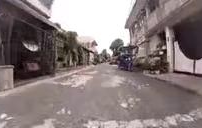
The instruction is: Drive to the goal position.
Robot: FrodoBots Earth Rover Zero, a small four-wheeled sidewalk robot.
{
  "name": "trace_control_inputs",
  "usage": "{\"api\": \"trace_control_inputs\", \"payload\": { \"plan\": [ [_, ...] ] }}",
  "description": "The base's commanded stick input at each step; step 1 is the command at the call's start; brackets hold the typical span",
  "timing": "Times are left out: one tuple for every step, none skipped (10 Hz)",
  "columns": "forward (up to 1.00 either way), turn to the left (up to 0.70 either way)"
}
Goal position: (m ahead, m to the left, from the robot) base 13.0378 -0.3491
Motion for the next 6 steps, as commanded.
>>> {"api": "trace_control_inputs", "payload": {
  "plan": [
    [1.0, 0.0],
    [1.0, 0.0],
    [1.0, 0.0],
    [1.0, 0.0],
    [1.0, 0.0],
    [1.0, 0.0]
  ]
}}
